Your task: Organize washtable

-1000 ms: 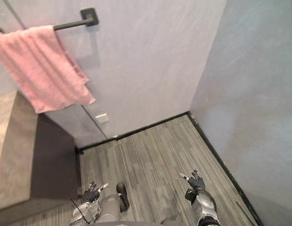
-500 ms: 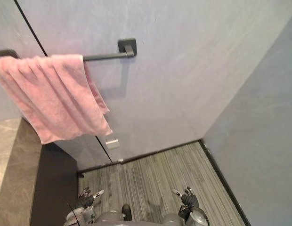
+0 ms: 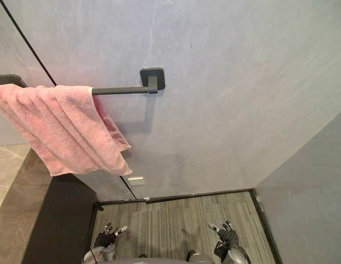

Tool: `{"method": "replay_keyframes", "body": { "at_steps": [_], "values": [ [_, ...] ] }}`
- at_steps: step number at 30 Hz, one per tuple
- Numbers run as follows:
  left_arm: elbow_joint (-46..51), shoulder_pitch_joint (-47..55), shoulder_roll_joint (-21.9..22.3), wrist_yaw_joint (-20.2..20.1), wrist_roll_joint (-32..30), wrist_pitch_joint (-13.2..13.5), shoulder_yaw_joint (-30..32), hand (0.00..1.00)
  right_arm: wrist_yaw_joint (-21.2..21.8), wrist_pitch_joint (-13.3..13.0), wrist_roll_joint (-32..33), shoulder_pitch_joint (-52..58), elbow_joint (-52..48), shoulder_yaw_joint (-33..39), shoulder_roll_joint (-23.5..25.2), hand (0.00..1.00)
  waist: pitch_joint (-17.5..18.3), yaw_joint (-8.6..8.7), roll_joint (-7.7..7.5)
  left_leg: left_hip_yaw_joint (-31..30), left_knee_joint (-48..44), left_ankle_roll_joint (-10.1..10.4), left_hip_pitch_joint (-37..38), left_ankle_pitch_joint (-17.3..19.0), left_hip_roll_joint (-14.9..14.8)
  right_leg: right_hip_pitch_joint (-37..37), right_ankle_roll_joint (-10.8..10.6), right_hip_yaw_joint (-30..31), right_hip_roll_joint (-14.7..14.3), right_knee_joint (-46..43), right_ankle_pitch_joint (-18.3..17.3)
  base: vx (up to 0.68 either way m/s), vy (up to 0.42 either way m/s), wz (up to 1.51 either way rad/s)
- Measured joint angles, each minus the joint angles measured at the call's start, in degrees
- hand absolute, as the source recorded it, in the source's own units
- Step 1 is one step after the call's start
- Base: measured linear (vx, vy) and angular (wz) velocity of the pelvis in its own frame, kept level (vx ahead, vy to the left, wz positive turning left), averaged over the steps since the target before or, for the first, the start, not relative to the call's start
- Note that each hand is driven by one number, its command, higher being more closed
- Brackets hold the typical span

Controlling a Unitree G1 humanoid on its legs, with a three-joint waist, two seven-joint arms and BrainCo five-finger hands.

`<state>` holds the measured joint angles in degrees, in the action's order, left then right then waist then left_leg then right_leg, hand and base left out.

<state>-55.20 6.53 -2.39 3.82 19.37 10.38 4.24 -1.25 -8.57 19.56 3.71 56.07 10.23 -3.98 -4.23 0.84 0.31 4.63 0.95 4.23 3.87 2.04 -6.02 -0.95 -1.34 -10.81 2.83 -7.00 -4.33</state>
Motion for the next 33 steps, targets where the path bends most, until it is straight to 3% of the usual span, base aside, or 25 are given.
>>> {"method": "replay_keyframes", "body": {
  "at_steps": [4, 6, 13, 18, 25, 33],
  "values": [
    [3.6, 0.0, -0.4, 0.4, -0.1, 0.0, 1.8, 0.00, 0.0, 0.0, -0.5, 0.3, -1.7, -0.6, 0.0, 0.00, 0.2, -0.01, -0.77, 0.2, 0.7, 0.3, -0.1, -0.2, 0.3, 1.1, -0.2, 0.0, 0.0, 3.4, 1.9, 0.00, 0.008, 0.01],
    [11.8, 0.0, -1.5, 1.4, -0.3, 0.1, 3.5, 0.00, 0.0, 0.0, -1.2, 0.9, -3.5, -1.8, 0.0, 0.00, 0.2, 0.00, -0.88, 0.2, 0.7, 0.2, -0.4, -0.2, 0.7, 1.7, -0.4, 0.0, 0.2, 5.1, 2.9, -0.03, 0.037, 0.01],
    [30.6, -1.1, -5.8, 4.2, -2.2, 2.9, 10.5, 0.00, 0.1, -0.1, -3.0, 1.4, -4.3, -2.1, -1.0, 0.00, 0.6, 0.06, 0.07, -0.1, 1.5, 0.0, -1.1, -0.9, 1.1, 1.7, -0.5, -0.3, 0.3, 7.2, 4.2, -0.03, 0.009, 0.01],
    [40.4, -1.7, -9.6, 4.5, -2.3, 3.8, 11.7, 0.00, 0.3, -0.1, -4.5, 1.3, -6.2, -2.3, -2.1, 0.00, 0.8, 0.16, 0.52, -0.9, 2.3, 0.0, -1.1, -1.5, 1.2, 2.3, -0.4, -1.6, 0.0, 8.4, 4.6, 0.02, 0.000, 0.09],
    [47.3, -3.2, -14.9, 2.0, -1.4, 6.1, 11.8, 0.00, 1.5, -0.1, -5.3, 0.9, -6.1, -2.5, -3.5, 0.00, 1.6, 0.01, 1.88, -0.6, 2.5, 0.0, -0.9, -1.5, 1.1, 2.8, -0.3, -1.4, 0.0, 9.5, 5.3, 0.00, 0.007, -0.01],
    [48.7, -5.2, -20.6, -1.3, 2.2, 6.5, 12.4, 0.00, 2.7, 0.0, -6.8, 1.3, -6.1, -4.3, -4.3, 0.00, 1.6, 0.07, 1.84, 0.7, 2.4, -0.2, -1.0, -1.7, 1.1, 2.9, -0.2, -0.1, -0.2, 11.4, 7.1, -0.05, 0.007, -0.09]
  ]
}}
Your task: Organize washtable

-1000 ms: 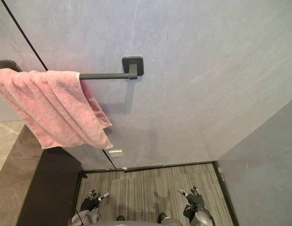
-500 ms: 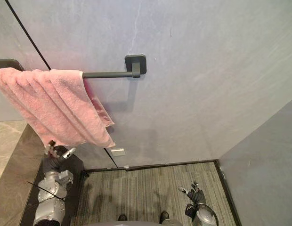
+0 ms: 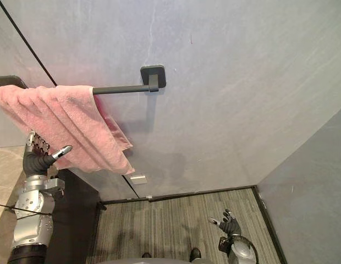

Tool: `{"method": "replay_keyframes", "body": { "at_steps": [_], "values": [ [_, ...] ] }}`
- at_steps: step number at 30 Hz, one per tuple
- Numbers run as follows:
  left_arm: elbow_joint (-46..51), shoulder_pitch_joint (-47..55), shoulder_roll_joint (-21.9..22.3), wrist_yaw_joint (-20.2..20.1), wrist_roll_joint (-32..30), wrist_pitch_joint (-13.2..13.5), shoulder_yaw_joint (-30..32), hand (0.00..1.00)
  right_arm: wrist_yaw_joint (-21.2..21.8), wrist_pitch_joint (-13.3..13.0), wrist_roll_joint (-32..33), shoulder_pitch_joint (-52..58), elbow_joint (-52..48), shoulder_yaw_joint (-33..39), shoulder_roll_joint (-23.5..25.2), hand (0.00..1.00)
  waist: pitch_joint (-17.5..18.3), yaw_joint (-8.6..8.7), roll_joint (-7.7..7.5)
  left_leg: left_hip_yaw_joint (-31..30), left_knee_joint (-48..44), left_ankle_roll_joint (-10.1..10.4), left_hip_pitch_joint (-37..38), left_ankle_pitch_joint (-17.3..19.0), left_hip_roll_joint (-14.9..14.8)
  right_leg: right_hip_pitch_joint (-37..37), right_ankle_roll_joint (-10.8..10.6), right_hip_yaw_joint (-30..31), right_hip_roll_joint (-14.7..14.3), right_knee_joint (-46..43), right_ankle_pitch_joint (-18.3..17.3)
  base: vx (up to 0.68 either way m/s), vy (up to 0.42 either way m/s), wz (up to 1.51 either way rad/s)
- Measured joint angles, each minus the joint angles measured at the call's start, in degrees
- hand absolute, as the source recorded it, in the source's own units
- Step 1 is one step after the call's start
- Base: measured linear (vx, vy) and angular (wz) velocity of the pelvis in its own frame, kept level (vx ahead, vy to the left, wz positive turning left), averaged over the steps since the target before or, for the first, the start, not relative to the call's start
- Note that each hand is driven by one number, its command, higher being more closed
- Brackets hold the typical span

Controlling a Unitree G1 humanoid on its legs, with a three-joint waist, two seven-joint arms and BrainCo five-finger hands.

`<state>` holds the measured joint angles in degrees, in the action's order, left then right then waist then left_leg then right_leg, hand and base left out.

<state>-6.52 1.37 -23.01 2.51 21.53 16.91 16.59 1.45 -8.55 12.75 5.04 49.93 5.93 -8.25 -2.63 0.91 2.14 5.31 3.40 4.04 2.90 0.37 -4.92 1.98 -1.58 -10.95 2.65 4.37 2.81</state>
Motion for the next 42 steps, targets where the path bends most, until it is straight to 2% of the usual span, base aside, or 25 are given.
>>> {"method": "replay_keyframes", "body": {
  "at_steps": [4, 11, 24, 28, 31, 35, 42],
  "values": [
    [0.4, -0.9, -3.3, -0.1, 0.8, 1.3, 2.1, 0.00, 0.1, 0.0, 0.0, 0.4, 0.0, 0.0, -0.6, 0.00, 0.1, 0.01, -0.01, 0.2, 0.8, 0.1, -0.2, -0.5, 0.0, -0.1, 0.1, 0.1, -0.2, 1.1, 0.8, -0.04, -0.006, -0.02],
    [0.4, -1.6, -7.7, -0.8, 1.4, 1.4, 2.2, 0.00, 0.1, 0.0, 0.0, 1.0, 0.0, 0.0, -1.3, 0.00, 0.1, -0.07, -0.01, 0.3, 1.2, 0.4, -0.2, -0.7, -0.1, -0.3, 0.1, 0.3, -0.6, 1.2, 0.7, 0.00, 0.000, 0.00],
    [6.5, 1.5, -7.6, -4.9, 2.6, 1.4, 2.3, 0.00, 0.1, 0.0, 0.0, 1.1, 0.0, 1.0, -1.3, 0.00, 0.1, -0.43, 0.01, -0.3, 1.6, 0.2, -0.1, -1.0, 0.1, -0.2, 0.1, -0.3, -0.5, 1.2, 0.7, -0.01, 0.000, 0.02],
    [6.7, 2.2, -7.6, -5.1, 2.7, 1.4, 2.5, 0.00, 0.1, 0.0, -0.1, 1.0, 0.0, 1.0, -1.4, 0.00, 0.1, -0.68, 0.02, -0.5, 1.7, 0.2, -0.2, -1.2, 0.1, -0.2, 0.1, -0.6, -0.5, 1.2, 0.7, -0.05, 0.000, 0.04],
    [7.8, 2.7, -7.8, -6.6, 5.2, 1.4, 4.1, 0.00, 0.1, 0.0, -0.1, 1.1, 0.0, 1.0, -1.8, 0.00, 0.1, -1.12, 0.02, -0.6, 1.8, 0.2, -0.2, -1.2, 0.1, -0.2, 0.1, -0.7, -0.5, 1.2, 0.7, 0.00, 0.000, 0.00],
    [10.6, 4.9, -10.8, -9.9, 7.1, 1.6, 4.4, 0.00, 0.2, 0.0, -0.1, 1.1, 0.0, 1.0, -2.6, 0.00, 0.2, -1.67, 0.10, -0.6, 1.8, 0.2, -0.2, -1.2, 0.1, -0.2, 0.1, -0.7, -0.5, 1.2, 0.7, 0.00, 0.000, 0.00],
    [10.7, 6.7, -11.0, -11.0, 7.2, 1.7, 4.3, 0.00, 1.3, 0.0, -1.1, 1.0, 0.5, 0.8, -3.1, 0.00, 0.4, -1.83, 0.20, -1.4, 1.8, 0.1, -0.5, -1.5, 0.2, -0.1, 0.0, -1.6, -0.4, 1.2, 0.7, -0.01, 0.003, 0.05]
  ]
}}
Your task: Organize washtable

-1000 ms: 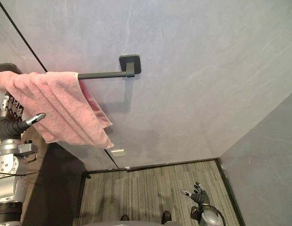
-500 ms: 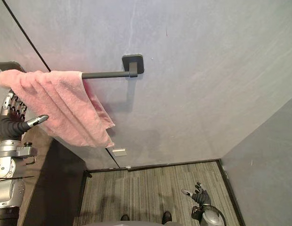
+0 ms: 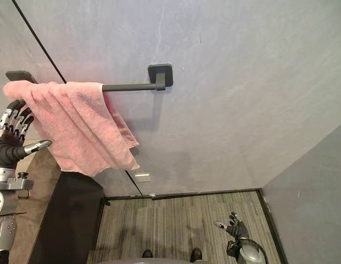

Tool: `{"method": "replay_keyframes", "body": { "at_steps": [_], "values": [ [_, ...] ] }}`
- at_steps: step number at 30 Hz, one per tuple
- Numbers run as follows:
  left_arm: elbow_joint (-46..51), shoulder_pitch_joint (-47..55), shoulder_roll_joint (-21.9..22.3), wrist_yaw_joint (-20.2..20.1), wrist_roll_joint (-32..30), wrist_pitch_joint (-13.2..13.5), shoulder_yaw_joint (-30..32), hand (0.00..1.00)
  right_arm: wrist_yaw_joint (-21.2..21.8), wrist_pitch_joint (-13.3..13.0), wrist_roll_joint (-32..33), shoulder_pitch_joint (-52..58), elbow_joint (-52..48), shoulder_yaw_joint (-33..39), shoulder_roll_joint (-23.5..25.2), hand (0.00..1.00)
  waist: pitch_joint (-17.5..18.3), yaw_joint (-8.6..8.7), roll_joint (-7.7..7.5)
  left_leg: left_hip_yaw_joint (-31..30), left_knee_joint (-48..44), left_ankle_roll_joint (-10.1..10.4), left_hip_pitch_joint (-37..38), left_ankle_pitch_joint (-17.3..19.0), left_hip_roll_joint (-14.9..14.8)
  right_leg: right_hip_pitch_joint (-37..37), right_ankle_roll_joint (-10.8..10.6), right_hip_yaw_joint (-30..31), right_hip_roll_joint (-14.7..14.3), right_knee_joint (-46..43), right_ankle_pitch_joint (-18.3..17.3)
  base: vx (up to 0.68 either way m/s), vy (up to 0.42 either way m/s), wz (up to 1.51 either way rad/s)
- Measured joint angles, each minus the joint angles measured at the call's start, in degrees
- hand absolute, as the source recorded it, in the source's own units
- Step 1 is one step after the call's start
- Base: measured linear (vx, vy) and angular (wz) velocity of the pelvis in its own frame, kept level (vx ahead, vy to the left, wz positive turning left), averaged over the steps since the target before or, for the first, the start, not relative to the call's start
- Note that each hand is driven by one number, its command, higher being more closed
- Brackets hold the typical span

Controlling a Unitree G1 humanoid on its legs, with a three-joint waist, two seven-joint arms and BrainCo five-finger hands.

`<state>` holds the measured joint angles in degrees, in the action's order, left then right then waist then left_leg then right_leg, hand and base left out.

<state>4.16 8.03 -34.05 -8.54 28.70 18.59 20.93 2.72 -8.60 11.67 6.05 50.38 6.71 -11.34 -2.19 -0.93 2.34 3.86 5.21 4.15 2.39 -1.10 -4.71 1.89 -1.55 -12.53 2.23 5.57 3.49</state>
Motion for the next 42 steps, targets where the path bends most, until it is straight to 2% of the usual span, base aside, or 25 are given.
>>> {"method": "replay_keyframes", "body": {
  "at_steps": [7, 11, 15, 18, 23, 26, 31, 36, 42],
  "values": [
    [0.0, 0.1, 0.0, 1.2, 0.0, 0.4, 0.7, 0.00, 0.0, 0.0, -0.1, 0.0, 0.0, 0.0, 0.0, 0.00, 0.3, -0.05, -0.49, -0.6, 0.2, 0.0, -0.1, -0.5, 0.0, 0.2, 0.0, -0.6, 0.0, 0.0, 0.0, -0.04, 0.003, 0.05],
    [0.0, 1.1, 0.1, 1.5, 0.0, 0.5, 3.9, 0.00, -0.1, 0.0, -0.1, 0.1, 0.0, 0.0, -0.3, 0.00, 0.4, -0.07, -0.65, -0.7, 0.5, 0.0, -0.2, -0.5, 0.0, 0.2, 0.0, -0.7, 0.0, 0.0, 0.0, -0.02, 0.001, 0.01],
    [0.1, 1.1, 0.3, 3.0, 0.0, 1.1, 7.0, 0.00, -0.1, 0.0, -0.1, 0.0, 0.0, 0.0, -0.3, 0.00, 0.5, -0.15, -0.81, -1.0, 0.5, 0.0, -0.3, -0.5, 0.0, 0.1, 0.0, -1.0, 0.0, 0.0, 0.0, 0.00, 0.004, 0.02],
    [0.1, 0.8, 1.5, 5.0, 1.0, 2.5, 11.0, 0.00, -0.1, 0.0, -0.1, 0.0, 0.0, 0.2, -0.3, 0.00, 0.6, -0.21, -0.88, -1.5, 0.5, 0.1, -0.6, -0.7, 0.1, 0.1, 0.0, -1.5, 0.1, 0.0, 0.0, 0.00, 0.007, 0.08],
    [-0.1, 0.5, 2.0, 6.8, 1.7, 3.1, 13.6, 0.00, -0.1, 0.0, -0.1, 0.0, 0.0, 0.2, -0.3, 0.00, 0.7, -0.68, -1.05, -1.7, 0.5, 0.1, -0.6, -0.8, 0.1, 0.2, 0.0, -1.6, 0.1, 0.0, 0.0, 0.00, 0.002, 0.01],
    [-0.9, -0.7, 2.0, 7.4, 1.7, 3.1, 13.5, 0.00, -0.1, 0.0, -0.1, 0.2, 0.0, 0.2, -0.3, 0.00, 0.7, -1.29, -1.06, -1.8, 0.5, 0.1, -0.7, -0.9, 0.1, 0.2, 0.0, -1.6, 0.1, 0.0, 0.0, -0.02, 0.003, 0.02],
    [-5.0, -3.6, 1.6, 7.1, 2.3, 3.0, 13.1, 0.00, 0.0, 0.0, -0.5, 0.6, -0.4, 0.2, -0.4, 0.00, 0.8, -1.34, -0.95, -2.1, 0.5, 0.1, -1.7, -0.9, 0.1, -0.2, 0.0, -1.7, 0.1, 0.0, 0.0, -0.03, 0.003, 0.04],
    [-7.3, -6.0, -3.4, 4.4, 3.0, 1.9, 6.4, 0.00, 0.1, 0.0, -0.5, 2.3, -3.8, 0.0, -0.8, 0.00, 0.7, -1.07, -0.90, -1.9, 0.5, 0.1, -2.9, -0.9, 0.1, -1.5, 0.0, -1.4, 0.1, 0.0, -0.2, 0.00, 0.002, -0.02],
    [-12.5, -10.4, -5.9, 2.2, 3.3, 0.2, 0.6, 0.00, 0.9, 0.0, -0.5, 2.2, -5.0, -0.4, -1.0, 0.00, 0.1, 0.12, -0.93, -0.1, 0.4, 0.2, -3.8, -0.9, -0.2, -3.6, 0.2, 0.1, -0.1, 0.0, -0.1, 0.05, 0.000, -0.14]
  ]
}}
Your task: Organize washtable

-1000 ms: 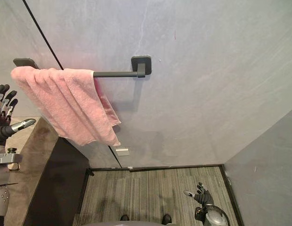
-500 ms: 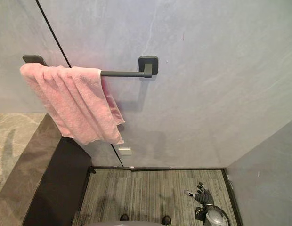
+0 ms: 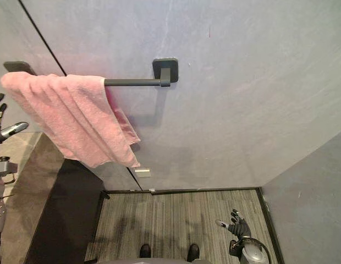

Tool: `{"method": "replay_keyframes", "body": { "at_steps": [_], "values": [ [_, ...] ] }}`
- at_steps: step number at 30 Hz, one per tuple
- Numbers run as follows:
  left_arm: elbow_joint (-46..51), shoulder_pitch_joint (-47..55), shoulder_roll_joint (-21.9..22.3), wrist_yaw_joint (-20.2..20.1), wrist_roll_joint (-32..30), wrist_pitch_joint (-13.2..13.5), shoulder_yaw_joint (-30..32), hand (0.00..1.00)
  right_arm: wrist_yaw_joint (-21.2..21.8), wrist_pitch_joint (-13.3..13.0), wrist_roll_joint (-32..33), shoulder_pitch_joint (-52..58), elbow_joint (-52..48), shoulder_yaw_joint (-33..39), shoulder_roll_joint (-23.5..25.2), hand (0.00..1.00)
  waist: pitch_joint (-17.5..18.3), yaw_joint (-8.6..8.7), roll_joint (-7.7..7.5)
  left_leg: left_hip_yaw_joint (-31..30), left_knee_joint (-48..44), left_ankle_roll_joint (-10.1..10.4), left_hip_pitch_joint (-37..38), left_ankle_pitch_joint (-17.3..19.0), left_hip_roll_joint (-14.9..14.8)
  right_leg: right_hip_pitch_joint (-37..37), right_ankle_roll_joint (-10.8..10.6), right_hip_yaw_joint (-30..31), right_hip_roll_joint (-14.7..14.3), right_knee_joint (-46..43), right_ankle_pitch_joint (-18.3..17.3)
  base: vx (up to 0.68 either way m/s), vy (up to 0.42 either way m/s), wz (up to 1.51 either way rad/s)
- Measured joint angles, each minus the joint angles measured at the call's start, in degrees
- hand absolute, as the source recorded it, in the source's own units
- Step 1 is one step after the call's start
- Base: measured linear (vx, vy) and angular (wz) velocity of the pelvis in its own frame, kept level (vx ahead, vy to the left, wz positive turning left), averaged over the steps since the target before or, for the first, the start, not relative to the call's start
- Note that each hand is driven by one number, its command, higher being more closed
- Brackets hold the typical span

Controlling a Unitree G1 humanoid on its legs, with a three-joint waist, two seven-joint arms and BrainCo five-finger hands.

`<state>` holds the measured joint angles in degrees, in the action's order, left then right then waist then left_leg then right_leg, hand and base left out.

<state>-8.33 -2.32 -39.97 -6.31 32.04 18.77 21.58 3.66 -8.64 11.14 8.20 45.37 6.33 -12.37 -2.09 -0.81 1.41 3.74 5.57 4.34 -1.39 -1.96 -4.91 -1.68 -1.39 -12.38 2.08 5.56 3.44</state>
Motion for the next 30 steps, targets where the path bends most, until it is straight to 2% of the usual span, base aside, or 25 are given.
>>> {"method": "replay_keyframes", "body": {
  "at_steps": [3, 11, 24, 26, 30],
  "values": [
    [-2.3, -3.4, -0.9, 0.3, 1.1, -0.6, -0.9, 0.00, 0.1, 0.0, 0.0, 0.1, -0.3, -0.1, 0.0, 0.00, -0.9, 0.03, -0.28, 1.4, -0.2, 0.0, -0.6, 0.0, -0.1, -1.0, 0.1, 0.9, -0.1, 0.0, 0.1, 0.04, 0.006, -0.15],
    [-3.8, -3.8, -3.1, 0.2, 2.1, 0.2, -1.4, 0.00, 0.1, -0.3, 0.0, 0.0, -1.9, -0.2, 0.0, 0.00, -1.4, -0.31, -0.64, 3.2, -0.2, 0.0, -1.1, 0.0, -0.1, -2.2, 0.3, 2.1, -0.1, 0.0, 0.7, -0.01, 0.010, -0.07],
    [-7.6, -6.3, -2.9, 0.6, 2.4, 1.6, -2.1, 0.00, 0.0, -0.3, 0.0, 0.4, -1.9, -0.5, 0.1, 0.00, -2.8, -0.74, -0.81, 5.9, -0.1, 0.2, -2.4, -0.1, -0.1, -4.7, 0.2, 4.4, -0.1, 0.0, 2.1, -0.04, 0.009, -0.08],
    [-8.7, -6.3, -3.0, 0.5, 2.4, 0.6, -2.8, 0.00, 0.0, -0.3, 0.0, 0.3, -1.9, -0.6, 0.1, 0.00, -2.9, -0.67, -0.69, 5.9, -0.1, 0.2, -2.4, -0.1, -0.1, -4.7, 0.2, 4.5, 0.0, 0.0, 2.2, 0.01, 0.013, -0.04],
    [-9.7, -5.9, -1.2, 0.6, 3.2, 0.3, -3.4, 0.00, 0.0, -0.2, -0.1, 0.0, -2.7, -0.6, 0.2, 0.00, -4.4, -0.82, -0.90, 6.1, -0.2, 0.2, -2.4, -0.1, -0.1, -4.7, 0.2, 4.6, 0.0, 0.0, 2.2, 0.00, 0.003, -0.01]
  ]
}}
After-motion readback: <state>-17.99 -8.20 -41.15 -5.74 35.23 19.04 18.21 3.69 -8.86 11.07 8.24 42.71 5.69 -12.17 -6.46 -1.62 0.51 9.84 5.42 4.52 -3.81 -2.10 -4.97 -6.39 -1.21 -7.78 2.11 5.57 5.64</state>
